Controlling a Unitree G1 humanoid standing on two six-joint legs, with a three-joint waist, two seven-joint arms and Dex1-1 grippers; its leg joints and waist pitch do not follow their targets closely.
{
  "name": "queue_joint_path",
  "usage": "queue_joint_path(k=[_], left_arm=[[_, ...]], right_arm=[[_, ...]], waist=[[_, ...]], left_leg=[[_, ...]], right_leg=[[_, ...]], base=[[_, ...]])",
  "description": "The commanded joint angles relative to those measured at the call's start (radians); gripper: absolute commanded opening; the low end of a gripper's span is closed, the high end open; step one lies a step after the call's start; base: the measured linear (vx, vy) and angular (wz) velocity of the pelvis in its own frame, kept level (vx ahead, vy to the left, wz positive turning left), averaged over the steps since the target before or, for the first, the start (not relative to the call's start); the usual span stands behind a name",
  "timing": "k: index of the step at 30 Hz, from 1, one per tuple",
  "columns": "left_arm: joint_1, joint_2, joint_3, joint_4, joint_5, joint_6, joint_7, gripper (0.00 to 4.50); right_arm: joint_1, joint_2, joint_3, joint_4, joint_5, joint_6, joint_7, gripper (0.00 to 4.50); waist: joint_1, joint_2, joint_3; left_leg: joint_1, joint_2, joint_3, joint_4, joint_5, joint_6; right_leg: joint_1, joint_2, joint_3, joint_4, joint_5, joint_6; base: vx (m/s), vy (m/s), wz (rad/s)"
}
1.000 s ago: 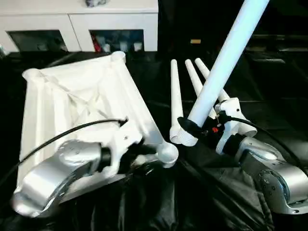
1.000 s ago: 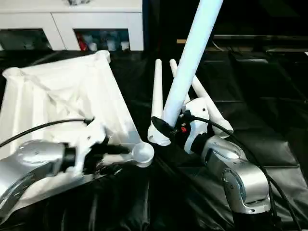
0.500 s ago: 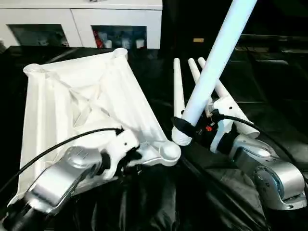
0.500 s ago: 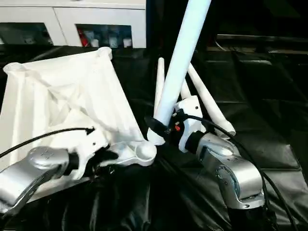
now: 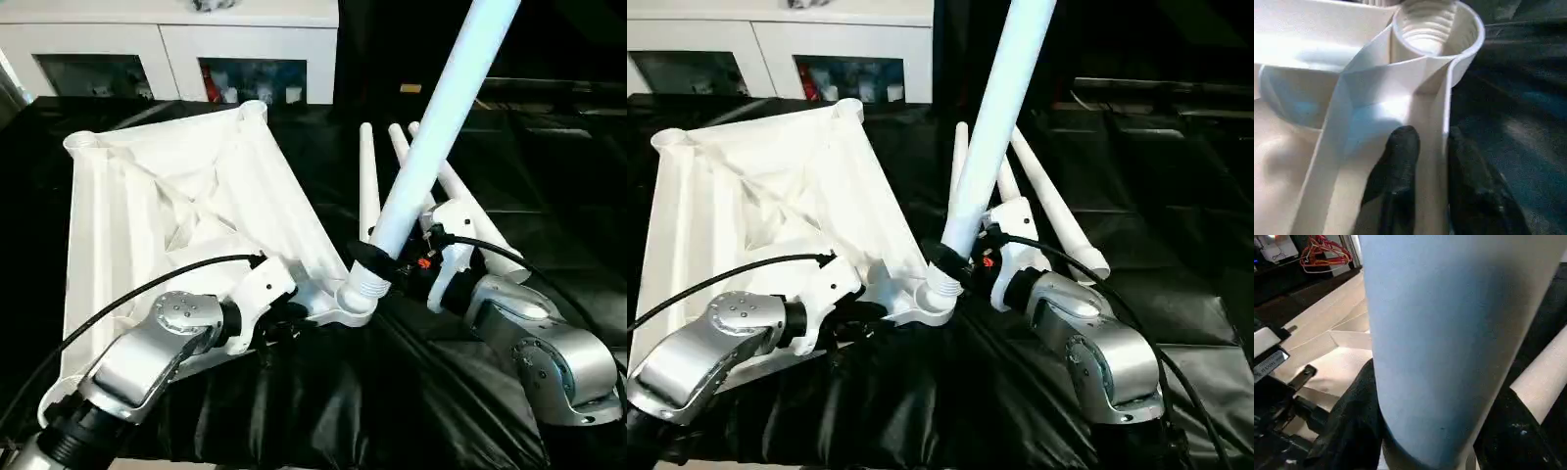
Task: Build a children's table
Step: Move table base
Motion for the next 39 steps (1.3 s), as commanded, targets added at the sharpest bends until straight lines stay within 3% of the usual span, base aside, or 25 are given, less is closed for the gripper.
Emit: queue_joint_path(k=[1, 3, 5, 9, 11, 16, 21, 26, 27, 28, 31, 32, 39], left_arm=[[0.041, -0.017, 0.008, 0.104, 0.025, 0.021, 0.052, 0.64], [0.040, -0.028, 0.015, 0.115, 0.025, 0.023, 0.064, 0.56], [0.029, -0.060, 0.026, 0.150, 0.029, 0.023, 0.100, 0.39], [0.008, -0.107, 0.030, 0.210, 0.042, -0.008, 0.129, 0.07], [-0.003, -0.135, 0.037, 0.243, 0.047, -0.025, 0.141, 0.07], [-0.034, -0.170, 0.036, 0.318, 0.063, -0.113, 0.116, 0.00], [-0.050, -0.161, 0.016, 0.340, 0.071, -0.137, 0.072, 0.00], [-0.065, -0.168, 0.013, 0.381, 0.076, -0.183, 0.018, 0.00], [-0.066, -0.171, 0.015, 0.389, 0.073, -0.191, 0.009, 0.46], [-0.069, -0.175, 0.017, 0.403, 0.064, -0.206, -0.013, 0.57], [-0.066, -0.186, 0.030, 0.412, 0.048, -0.219, -0.024, 0.68], [-0.064, -0.193, 0.038, 0.419, 0.040, -0.236, -0.034, 0.93], [-0.060, -0.209, 0.066, 0.435, 0.051, -0.297, -0.006, 1.48]], right_arm=[[-0.008, 0.001, 0.007, 0.005, -0.008, -0.021, 0.008, 1.91], [-0.010, 0.003, 0.008, 0.010, -0.009, -0.025, 0.009, 1.91], [-0.015, 0.007, 0.009, 0.019, -0.011, -0.030, 0.009, 1.91], [-0.022, 0.014, 0.011, 0.032, -0.015, -0.038, 0.010, 1.91], [-0.024, 0.017, 0.012, 0.037, -0.016, -0.043, 0.008, 1.91], [-0.021, 0.017, 0.010, 0.040, -0.017, -0.052, 0.006, 1.91], [-0.015, 0.015, 0.006, 0.036, -0.017, -0.052, 0.005, 1.91], [-0.010, 0.011, -0.001, 0.035, -0.021, -0.053, 0.007, 1.91], [-0.009, 0.010, -0.002, 0.035, -0.021, -0.054, 0.007, 1.91], [-0.008, 0.009, -0.001, 0.036, -0.022, -0.055, 0.007, 1.91], [-0.009, 0.009, 0.000, 0.037, -0.022, -0.055, 0.007, 1.91], [-0.009, 0.008, 0.000, 0.038, -0.023, -0.055, 0.008, 1.91], [-0.012, 0.007, -0.001, 0.045, -0.025, -0.059, 0.011, 1.91]], waist=[[0.003, -0.009, -0.053], [-0.004, -0.015, -0.054], [-0.006, -0.013, -0.056], [-0.017, -0.011, -0.063], [-0.019, -0.007, -0.065], [-0.013, -0.009, -0.071], [-0.010, -0.004, -0.072], [-0.006, -0.003, -0.070], [-0.005, -0.004, -0.070], [-0.004, -0.005, -0.069], [-0.001, -0.001, -0.071], [0.001, -0.002, -0.072], [0.011, -0.003, -0.078]], left_leg=[[0.015, 0.036, -0.016, -0.084, -0.329, -0.029], [0.012, 0.033, -0.024, -0.087, -0.364, -0.037], [0.011, 0.032, -0.026, -0.087, -0.362, -0.037], [-0.005, 0.031, -0.030, -0.095, -0.328, -0.026], [0.002, 0.031, -0.028, -0.093, -0.338, -0.024], [0.010, 0.032, -0.018, -0.090, -0.292, 0.005], [0.016, 0.033, -0.014, -0.090, -0.292, 0.013], [0.020, 0.033, -0.015, -0.092, -0.316, 0.006], [0.020, 0.033, -0.015, -0.092, -0.315, 0.006], [0.019, 0.033, -0.015, -0.093, -0.317, 0.006], [0.021, 0.034, -0.014, -0.092, -0.317, 0.003], [0.022, 0.037, -0.015, -0.094, -0.317, 0.001], [0.024, 0.040, -0.010, -0.091, -0.296, 0.005]], right_leg=[[0.026, -0.050, 0.032, -0.100, -0.519, -0.099], [0.031, -0.055, 0.028, -0.108, -0.621, -0.063], [0.030, -0.057, 0.026, -0.111, -0.639, -0.052], [0.042, -0.054, 0.020, -0.105, -0.553, -0.059], [0.038, -0.054, 0.021, -0.108, -0.543, -0.068], [0.038, -0.050, 0.027, -0.107, -0.422, -0.105], [0.037, -0.050, 0.029, -0.108, -0.419, -0.122], [0.034, -0.051, 0.029, -0.114, -0.464, -0.111], [0.034, -0.051, 0.029, -0.114, -0.467, -0.108], [0.033, -0.051, 0.029, -0.115, -0.474, -0.106], [0.032, -0.053, 0.029, -0.115, -0.471, -0.111], [0.032, -0.052, 0.029, -0.112, -0.449, -0.117], [0.034, -0.049, 0.031, -0.102, -0.324, -0.153]], base=[[0.000, 0.000, 0.00], [0.000, 0.000, 0.00], [0.000, 0.000, 0.00], [0.000, 0.000, 0.00], [0.000, 0.000, 0.00], [0.000, 0.000, 0.00], [0.000, 0.000, 0.00], [0.000, 0.000, 0.00], [0.000, 0.000, 0.00], [0.000, 0.000, 0.00], [0.000, 0.000, 0.00], [0.000, 0.000, 0.00], [0.000, 0.000, 0.00]])
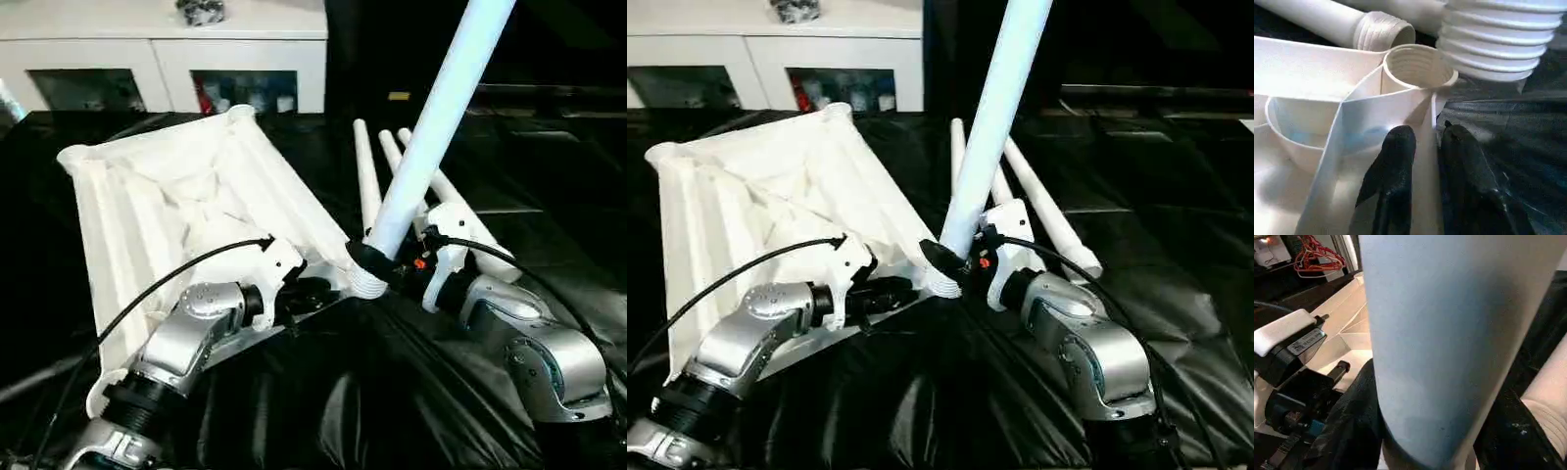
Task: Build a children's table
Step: Move table base
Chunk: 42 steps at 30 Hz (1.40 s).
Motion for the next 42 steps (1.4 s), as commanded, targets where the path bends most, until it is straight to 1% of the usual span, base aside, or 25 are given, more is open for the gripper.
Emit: queue_joint_path(k=[1, 3, 4, 5, 6, 7, 8, 10, 12, 13, 15, 18, 19, 20, 22, 23, 26, 28, 29, 30, 34, 35, 36, 38, 42], left_arm=[[0.023, 0.017, -0.029, 0.061, 0.070, 0.007, 0.046, 1.48], [0.028, 0.047, -0.022, 0.013, 0.099, 0.027, 0.072, 1.70], [0.038, 0.089, 0.004, -0.087, 0.074, 0.094, 0.061, 1.70], [0.062, 0.203, 0.082, -0.378, -0.017, 0.293, 0.013, 1.70], [0.067, 0.235, 0.108, -0.450, -0.045, 0.344, -0.003, 1.78], [0.073, 0.271, 0.141, -0.531, -0.089, 0.401, -0.024, 1.78], [0.073, 0.271, 0.141, -0.531, -0.089, 0.401, -0.024, 1.81], [0.072, 0.271, 0.157, -0.531, -0.123, 0.399, -0.033, 1.81], [0.069, 0.261, 0.174, -0.538, -0.171, 0.415, -0.037, 1.81], [0.070, 0.264, 0.171, -0.549, -0.187, 0.422, -0.049, 1.98], [0.070, 0.264, 0.173, -0.562, -0.181, 0.434, -0.038, 2.15], [0.064, 0.268, 0.177, -0.574, -0.151, 0.457, 0.001, 2.30], [0.060, 0.269, 0.181, -0.571, -0.138, 0.458, 0.017, 2.45], [0.032, 0.267, 0.201, -0.516, -0.058, 0.451, 0.101, 2.56], [0.002, 0.279, 0.213, -0.447, -0.007, 0.449, 0.171, 2.57], [-0.011, 0.285, 0.217, -0.413, 0.013, 0.450, 0.202, 2.89], [-0.036, 0.318, 0.201, -0.318, 0.068, 0.438, 0.255, 3.07], [-0.048, 0.325, 0.198, -0.263, 0.085, 0.423, 0.272, 3.19], [-0.053, 0.326, 0.196, -0.240, 0.089, 0.411, 0.271, 3.43], [-0.063, 0.326, 0.189, -0.198, 0.095, 0.383, 0.266, 3.48], [-0.096, 0.310, 0.172, -0.080, 0.125, 0.327, 0.264, 3.49], [-0.125, 0.297, 0.178, 0.012, 0.140, 0.321, 0.290, 3.49], [-0.125, 0.297, 0.178, 0.012, 0.140, 0.321, 0.290, 3.49], [-0.149, 0.290, 0.197, 0.075, 0.145, 0.358, 0.328, 3.49], [-0.165, 0.280, 0.221, 0.109, 0.142, 0.366, 0.349, 3.49]], right_arm=[[-0.008, -0.004, -0.010, 0.001, -0.003, -0.019, 0.008, 1.91], [-0.009, -0.004, -0.010, 0.002, -0.003, -0.020, 0.008, 1.91], [-0.009, -0.004, -0.010, 0.003, -0.003, -0.021, 0.009, 1.91], [-0.009, -0.004, -0.011, 0.002, -0.002, -0.021, 0.009, 1.91], [-0.008, -0.004, -0.011, 0.002, -0.002, -0.021, 0.009, 1.91], [-0.007, -0.005, -0.011, 0.000, -0.002, -0.020, 0.008, 1.91], [-0.007, -0.005, -0.011, 0.000, -0.002, -0.020, 0.008, 1.91], [-0.005, -0.005, -0.012, -0.001, -0.002, -0.021, 0.008, 1.91], [-0.003, -0.005, -0.013, -0.002, -0.002, -0.022, 0.007, 1.91], [-0.003, -0.004, -0.014, -0.004, -0.002, -0.022, 0.006, 1.91], [-0.002, -0.004, -0.014, -0.003, -0.003, -0.023, 0.005, 1.91], [-0.003, -0.004, -0.015, -0.002, -0.003, -0.025, 0.005, 1.91], [-0.003, -0.005, -0.015, -0.002, -0.003, -0.026, 0.006, 1.91], [-0.006, -0.002, -0.016, -0.003, -0.004, -0.024, 0.007, 1.91], [-0.008, 0.001, -0.016, -0.004, -0.007, -0.023, 0.007, 1.91], [-0.009, 0.002, -0.016, -0.004, -0.006, -0.023, 0.006, 1.91], [-0.013, 0.005, -0.013, -0.004, -0.007, -0.024, 0.004, 1.91], [-0.017, 0.008, -0.010, -0.003, -0.008, -0.025, 0.002, 1.91], [-0.018, 0.010, -0.008, -0.002, -0.008, -0.025, 0.001, 1.91], [-0.022, 0.014, -0.005, 0.001, -0.009, -0.026, 0.001, 1.91], [-0.029, 0.019, 0.006, 0.006, -0.014, -0.028, 0.004, 1.91], [-0.032, 0.019, 0.011, 0.006, -0.016, -0.028, 0.006, 1.91], [-0.032, 0.019, 0.011, 0.006, -0.016, -0.028, 0.006, 1.91], [-0.033, 0.019, 0.011, 0.005, -0.018, -0.030, 0.004, 1.91], [-0.032, 0.019, 0.010, 0.004, -0.020, -0.029, 0.003, 1.91]], waist=[[0.004, -0.009, -0.054], [0.005, -0.007, -0.055], [0.005, -0.008, -0.055], [0.007, -0.004, -0.064], [-0.008, -0.003, -0.060], [-0.010, 0.001, -0.055], [-0.010, 0.001, -0.061], [-0.008, -0.001, -0.056], [0.000, 0.003, -0.061], [0.003, 0.005, -0.064], [0.001, 0.005, -0.068], [0.000, 0.002, -0.070], [0.000, 0.002, -0.066], [-0.001, 0.001, -0.065], [-0.001, 0.002, -0.062], [-0.001, 0.001, -0.063], [-0.001, 0.002, -0.065], [0.000, 0.002, -0.067], [0.002, 0.003, -0.069], [0.002, -0.003, -0.070], [0.008, 0.004, -0.076], [0.010, 0.003, -0.077], [0.011, 0.002, -0.075], [0.019, 0.010, -0.080], [0.019, 0.003, -0.080]], left_leg=[[0.013, 0.044, -0.009, -0.078, -0.299, 0.004], [0.010, 0.046, -0.011, -0.079, -0.296, 0.003], [0.008, 0.045, -0.012, -0.079, -0.290, 0.002], [0.008, 0.051, -0.017, -0.078, -0.264, -0.012], [-0.014, 0.045, -0.022, -0.081, -0.221, -0.014], [-0.014, 0.040, -0.020, -0.084, -0.230, -0.016], [0.006, 0.040, -0.011, -0.069, -0.221, -0.016], [0.003, 0.036, -0.005, -0.068, -0.202, -0.002], [0.005, 0.038, -0.003, -0.065, -0.174, 0.006], [0.003, 0.038, -0.005, -0.064, -0.151, 0.006], [0.000, 0.037, -0.005, -0.061, -0.129, 0.011], [-0.004, 0.036, -0.004, -0.057, -0.113, 0.021], [-0.006, 0.035, -0.004, -0.057, -0.124, 0.022], [-0.006, 0.035, -0.005, -0.058, -0.147, 0.020], [-0.002, 0.032, -0.005, -0.058, -0.189, 0.006], [-0.003, 0.032, -0.006, -0.058, -0.189, 0.001], [-0.002, 0.030, -0.009, -0.059, -0.199, -0.009], [-0.002, 0.032, -0.010, -0.059, -0.189, -0.011], [-0.002, 0.032, -0.010, -0.058, -0.176, -0.008], [-0.003, 0.033, -0.009, -0.057, -0.168, -0.004], [-0.002, 0.033, -0.009, -0.052, -0.136, 0.004], [-0.005, 0.035, -0.011, -0.052, -0.123, 0.005], [-0.005, 0.031, -0.008, -0.051, -0.127, 0.007], [-0.002, 0.033, -0.010, -0.048, -0.124, 0.002], [-0.007, 0.033, -0.011, -0.049, -0.135, -0.004]], right_leg=[[0.028, -0.047, 0.031, -0.072, -0.334, -0.154], [0.032, -0.049, 0.031, -0.072, -0.352, -0.146], [0.034, -0.050, 0.030, -0.071, -0.354, -0.143], [0.043, -0.057, 0.029, -0.056, -0.314, -0.157], [0.053, -0.054, 0.024, -0.045, -0.271, -0.170], [0.048, -0.045, 0.019, -0.050, -0.299, -0.167], [0.037, -0.045, 0.023, -0.057, -0.275, -0.187], [0.038, -0.037, 0.021, -0.056, -0.240, -0.205], [0.037, -0.036, 0.021, -0.049, -0.203, -0.213], [0.040, -0.035, 0.019, -0.042, -0.165, -0.220], [0.044, -0.032, 0.018, -0.037, -0.109, -0.225], [0.047, -0.034, 0.018, -0.035, -0.083, -0.228], [0.045, -0.035, 0.018, -0.038, -0.106, -0.225], [0.045, -0.034, 0.018, -0.042, -0.147, -0.214], [0.042, -0.034, 0.018, -0.051, -0.240, -0.175], [0.044, -0.035, 0.018, -0.051, -0.256, -0.168], [0.038, -0.033, 0.016, -0.053, -0.294, -0.140], [0.037, -0.033, 0.016, -0.050, -0.270, -0.144], [0.036, -0.034, 0.016, -0.048, -0.244, -0.154], [0.037, -0.034, 0.016, -0.047, -0.219, -0.165], [0.038, -0.034, 0.015, -0.037, -0.140, -0.185], [0.042, -0.037, 0.014, -0.031, -0.108, -0.197], [0.038, -0.034, 0.014, -0.034, -0.112, -0.196], [0.042, -0.038, 0.014, -0.028, -0.087, -0.208], [0.049, -0.042, 0.013, -0.029, -0.097, -0.213]], base=[[0.000, 0.000, 0.00], [0.000, 0.000, 0.00], [0.000, 0.000, 0.00], [0.000, 0.000, 0.00], [0.000, 0.000, 0.00], [0.000, 0.000, 0.00], [0.000, 0.000, 0.00], [0.000, 0.000, 0.00], [0.000, 0.000, 0.00], [0.000, 0.000, 0.00], [0.000, 0.000, 0.00], [0.000, 0.000, 0.00], [0.000, 0.000, 0.00], [0.000, 0.000, 0.00], [0.000, 0.000, 0.00], [0.000, 0.000, 0.00], [0.000, 0.000, 0.00], [0.000, 0.000, 0.00], [0.000, 0.000, 0.00], [0.000, 0.000, 0.00], [0.000, 0.000, 0.00], [0.000, 0.000, 0.00], [0.000, 0.000, 0.00], [0.000, 0.000, 0.00], [0.000, 0.000, 0.00]])
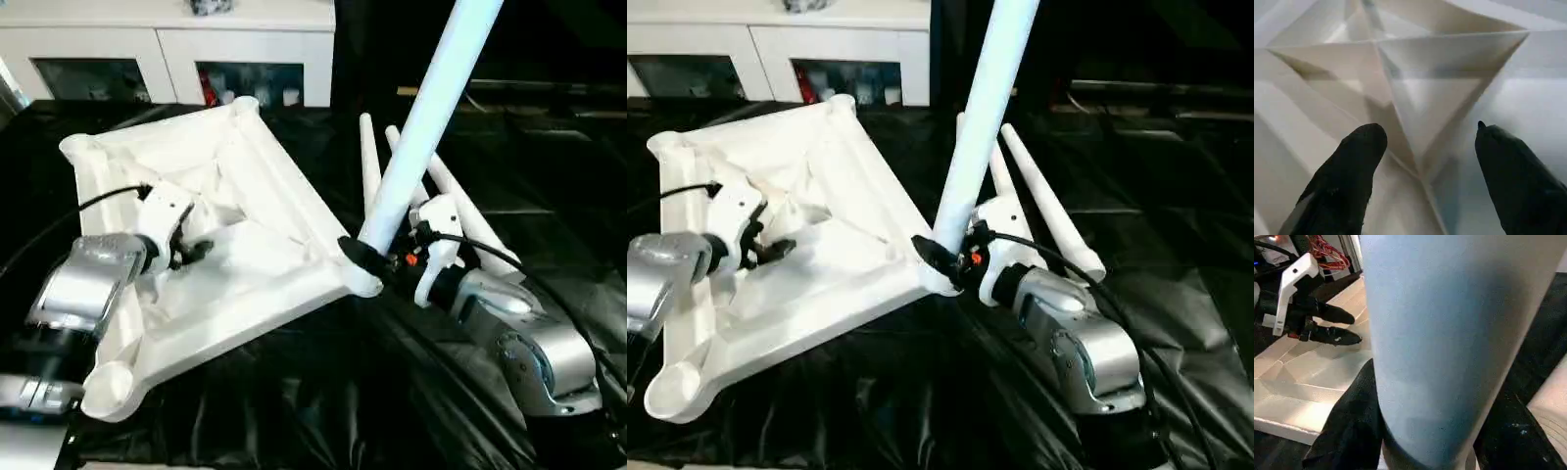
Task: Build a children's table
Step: Move table base
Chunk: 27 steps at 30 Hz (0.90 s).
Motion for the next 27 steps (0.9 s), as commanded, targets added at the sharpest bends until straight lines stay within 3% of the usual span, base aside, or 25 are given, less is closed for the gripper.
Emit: queue_joint_path(k=[1, 10, 14, 15, 16, 24, 25, 27], left_arm=[[-0.005, 0.000, 0.028, 0.034, 0.007, 0.027, 0.018, 3.49], [0.008, 0.003, 0.034, 0.015, -0.017, 0.082, -0.015, 2.75], [0.022, 0.002, 0.022, -0.001, -0.015, 0.097, -0.031, 2.41], [0.024, -0.001, 0.020, 0.002, -0.016, 0.095, -0.036, 2.38], [0.027, -0.005, 0.018, 0.007, -0.015, 0.088, -0.039, 2.33], [0.043, -0.016, 0.012, -0.010, -0.009, 0.065, -0.030, 1.62], [0.049, -0.015, 0.006, -0.024, -0.005, 0.063, -0.033, 1.57], [0.061, -0.025, 0.014, -0.057, -0.009, 0.076, -0.023, 1.54]], right_arm=[[-0.004, -0.002, -0.008, -0.009, -0.003, -0.016, 0.003, 1.91], [-0.003, -0.005, -0.003, -0.008, -0.006, -0.021, 0.008, 1.91], [-0.003, -0.005, -0.002, -0.006, -0.006, -0.022, 0.010, 1.91], [-0.004, -0.004, -0.001, -0.005, -0.007, -0.022, 0.010, 1.91], [-0.006, -0.002, 0.001, -0.004, -0.007, -0.023, 0.009, 1.91], [-0.007, 0.002, 0.001, 0.001, -0.008, -0.029, 0.006, 1.91], [-0.006, 0.003, 0.001, 0.001, -0.008, -0.029, 0.005, 1.91], [-0.004, 0.004, -0.001, 0.000, -0.008, -0.029, 0.004, 1.91]], waist=[[0.004, 0.006, -0.079], [0.010, 0.010, -0.079], [0.009, 0.009, -0.079], [0.010, 0.004, -0.081], [0.011, 0.008, -0.080], [0.011, 0.010, -0.079], [0.012, 0.015, -0.078], [0.011, 0.012, -0.078]], left_leg=[[0.013, 0.022, -0.004, -0.057, -0.161, 0.004], [0.017, 0.031, -0.006, -0.059, -0.196, -0.013], [0.015, 0.028, -0.006, -0.059, -0.198, -0.012], [0.015, 0.028, -0.006, -0.058, -0.194, -0.009], [0.014, 0.028, -0.007, -0.058, -0.190, -0.009], [0.014, 0.029, -0.008, -0.060, -0.218, -0.017], [0.015, 0.029, -0.009, -0.060, -0.219, -0.018], [0.014, 0.030, -0.009, -0.060, -0.222, -0.018]], right_leg=[[0.067, -0.045, 0.029, -0.054, -0.153, -0.194], [0.061, -0.047, 0.025, -0.052, -0.181, -0.199], [0.062, -0.048, 0.026, -0.055, -0.198, -0.190], [0.064, -0.048, 0.026, -0.055, -0.200, -0.186], [0.062, -0.049, 0.026, -0.054, -0.204, -0.185], [0.060, -0.049, 0.026, -0.058, -0.235, -0.173], [0.059, -0.049, 0.026, -0.057, -0.233, -0.174], [0.060, -0.048, 0.025, -0.057, -0.227, -0.179]], base=[[0.000, 0.000, 0.00], [0.000, 0.000, 0.00], [0.000, 0.000, 0.00], [0.000, 0.000, 0.00], [0.000, 0.000, 0.00], [0.000, 0.000, 0.00], [0.000, 0.000, 0.00], [0.000, 0.000, 0.00]])
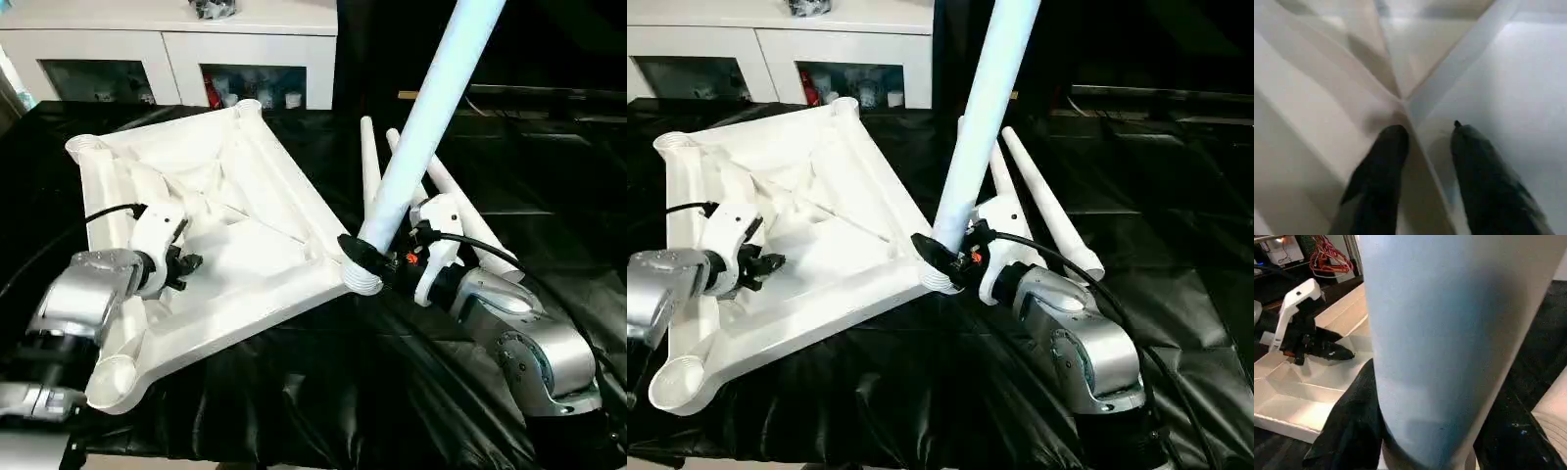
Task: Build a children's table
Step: Move table base
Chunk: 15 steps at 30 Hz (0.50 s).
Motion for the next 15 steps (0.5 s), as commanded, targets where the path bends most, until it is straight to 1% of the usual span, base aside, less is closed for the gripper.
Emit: queue_joint_path(k=[1, 2, 3, 4, 6, 7, 8, 9, 11, 12, 15], left_arm=[[0.008, -0.007, 0.000, -0.039, 0.005, 0.009, 0.010, 1.42], [0.019, -0.015, 0.006, -0.062, 0.005, 0.019, 0.022, 1.25], [0.027, -0.018, 0.006, -0.075, 0.006, 0.024, 0.025, 1.14], [0.033, -0.021, 0.006, -0.083, 0.007, 0.024, 0.029, 1.09], [0.036, -0.025, 0.010, -0.087, 0.007, 0.021, 0.037, 0.93], [0.040, -0.026, 0.009, -0.092, 0.008, 0.019, 0.039, 0.93], [0.041, -0.026, 0.009, -0.093, 0.008, 0.019, 0.040, 0.67], [0.046, -0.031, 0.015, -0.101, 0.007, 0.016, 0.048, 0.67], [0.053, -0.033, 0.015, -0.112, 0.009, 0.016, 0.051, 0.52], [0.061, -0.035, 0.016, -0.122, 0.010, 0.014, 0.056, 0.39], [0.080, -0.039, 0.017, -0.145, 0.022, 0.000, 0.077, 0.29]], right_arm=[[-0.004, 0.002, -0.002, -0.001, -0.006, -0.015, 0.002, 1.91], [-0.003, 0.004, -0.003, -0.001, -0.006, -0.016, -0.001, 1.91], [-0.002, 0.005, -0.003, -0.001, -0.006, -0.016, -0.001, 1.91], [-0.002, 0.006, -0.002, 0.000, -0.007, -0.017, -0.002, 1.91], [-0.003, 0.008, -0.002, 0.002, -0.007, -0.018, -0.003, 1.91], [-0.003, 0.009, -0.002, 0.002, -0.007, -0.019, -0.004, 1.91], [-0.003, 0.009, -0.002, 0.002, -0.008, -0.020, -0.004, 1.91], [-0.002, 0.011, -0.001, 0.003, -0.008, -0.021, -0.005, 1.91], [-0.002, 0.013, -0.001, 0.005, -0.008, -0.023, -0.006, 1.91], [-0.003, 0.015, 0.000, 0.006, -0.009, -0.025, -0.007, 1.91], [-0.004, 0.020, 0.000, 0.010, -0.010, -0.029, -0.010, 1.91]], waist=[[0.002, 0.013, -0.078], [0.002, 0.017, -0.078], [0.002, 0.016, -0.078], [0.004, 0.019, -0.076], [0.004, 0.017, -0.077], [0.004, 0.017, -0.077], [0.004, 0.018, -0.077], [0.004, 0.019, -0.077], [0.005, 0.019, -0.079], [0.005, 0.022, -0.078], [0.006, 0.023, -0.078]], left_leg=[[0.016, 0.025, -0.008, -0.069, -0.222, -0.018], [0.016, 0.025, -0.009, -0.069, -0.227, -0.019], [0.016, 0.025, -0.009, -0.069, -0.228, -0.019], [0.018, 0.024, -0.009, -0.069, -0.235, -0.018], [0.016, 0.024, -0.009, -0.069, -0.233, -0.018], [0.016, 0.024, -0.009, -0.069, -0.235, -0.017], [0.017, 0.024, -0.010, -0.070, -0.238, -0.019], [0.017, 0.024, -0.010, -0.070, -0.240, -0.021], [0.016, 0.024, -0.011, -0.069, -0.238, -0.021], [0.017, 0.024, -0.011, -0.069, -0.241, -0.021], [0.017, 0.025, -0.011, -0.069, -0.252, -0.022]], right_leg=[[0.059, -0.047, 0.032, -0.065, -0.225, -0.180], [0.058, -0.046, 0.032, -0.065, -0.220, -0.180], [0.059, -0.046, 0.031, -0.064, -0.215, -0.183], [0.057, -0.045, 0.031, -0.066, -0.225, -0.183], [0.059, -0.045, 0.031, -0.066, -0.223, -0.180], [0.058, -0.045, 0.031, -0.067, -0.227, -0.178], [0.058, -0.045, 0.030, -0.066, -0.229, -0.177], [0.058, -0.045, 0.030, -0.065, -0.224, -0.178], [0.059, -0.045, 0.030, -0.064, -0.212, -0.179], [0.058, -0.045, 0.030, -0.064, -0.211, -0.181], [0.058, -0.045, 0.030, -0.066, -0.222, -0.181]], base=[[0.000, 0.000, 0.00], [0.000, 0.000, 0.00], [0.000, 0.000, 0.00], [0.000, 0.000, 0.00], [0.000, 0.000, 0.00], [0.000, 0.000, 0.00], [0.000, 0.000, 0.00], [0.000, 0.000, 0.00], [0.000, 0.000, 0.00], [0.000, 0.000, 0.00], [0.000, 0.000, 0.00]])
